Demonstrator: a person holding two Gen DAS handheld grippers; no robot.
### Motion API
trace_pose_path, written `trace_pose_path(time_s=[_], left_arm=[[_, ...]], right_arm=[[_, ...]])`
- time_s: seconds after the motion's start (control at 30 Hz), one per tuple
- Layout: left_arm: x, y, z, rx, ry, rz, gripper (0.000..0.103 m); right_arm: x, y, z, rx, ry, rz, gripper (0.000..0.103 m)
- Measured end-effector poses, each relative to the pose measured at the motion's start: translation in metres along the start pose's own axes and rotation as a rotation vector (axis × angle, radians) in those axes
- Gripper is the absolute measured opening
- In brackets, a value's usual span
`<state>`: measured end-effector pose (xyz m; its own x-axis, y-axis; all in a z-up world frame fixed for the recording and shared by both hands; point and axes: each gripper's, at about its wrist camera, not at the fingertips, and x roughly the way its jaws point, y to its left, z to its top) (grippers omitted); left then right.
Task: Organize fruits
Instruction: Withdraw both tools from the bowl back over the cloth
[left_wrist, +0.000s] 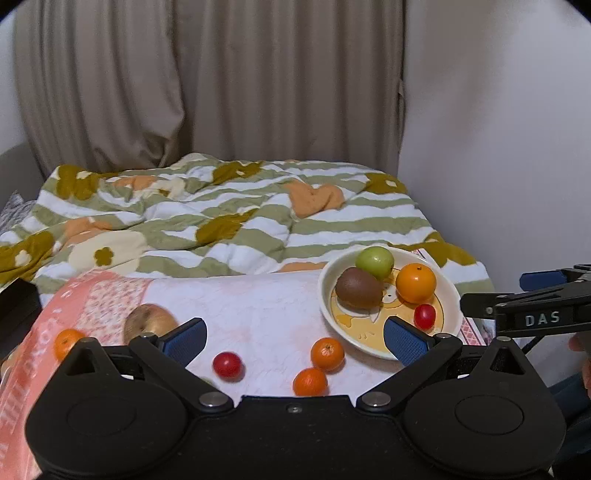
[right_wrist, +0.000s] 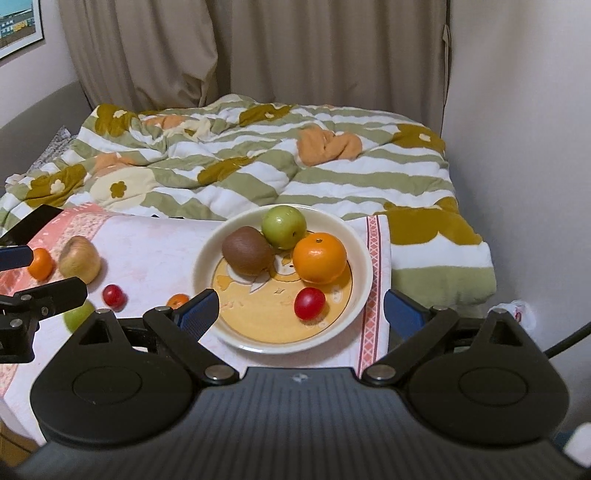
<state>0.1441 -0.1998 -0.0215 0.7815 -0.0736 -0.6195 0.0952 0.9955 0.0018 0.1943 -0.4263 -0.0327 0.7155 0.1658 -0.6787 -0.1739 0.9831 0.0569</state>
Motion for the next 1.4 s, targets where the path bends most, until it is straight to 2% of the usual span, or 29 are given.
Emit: trace_pose_path(time_s=[0.3, 0.5, 0.67, 0.8, 1.1, 1.4], left_arm=[[-0.053, 0.029, -0.01, -0.064, -0.047, 0.102, 0.103], [-0.081, 0.073, -0.017, -0.1, -0.078, 0.188, 0.103], [-0.092, 0.114, -0.022, -0.117, -0.091, 0.219, 0.103], [-0.093, 0.152, -0.023, -0.119, -0.096, 0.197, 0.103], [-0.075, 0.227, -0.028, -0.084, -0.064, 0.105, 0.103], [-0.031, 0.287, -0.03, -0.055, -0.006, 0.026, 0.103]], right_arm=[[-0.041, 0.023, -0.006, -0.023, -0.03, 0.067, 0.103], [-0.054, 0.05, -0.008, -0.034, -0.052, 0.096, 0.103], [-0.054, 0.086, -0.011, -0.052, -0.053, 0.097, 0.103], [-0.053, 0.122, -0.013, -0.034, -0.054, 0.08, 0.103], [-0.04, 0.2, -0.024, 0.036, -0.031, -0.025, 0.103], [-0.009, 0.254, -0.035, 0.099, -0.009, -0.101, 0.103]])
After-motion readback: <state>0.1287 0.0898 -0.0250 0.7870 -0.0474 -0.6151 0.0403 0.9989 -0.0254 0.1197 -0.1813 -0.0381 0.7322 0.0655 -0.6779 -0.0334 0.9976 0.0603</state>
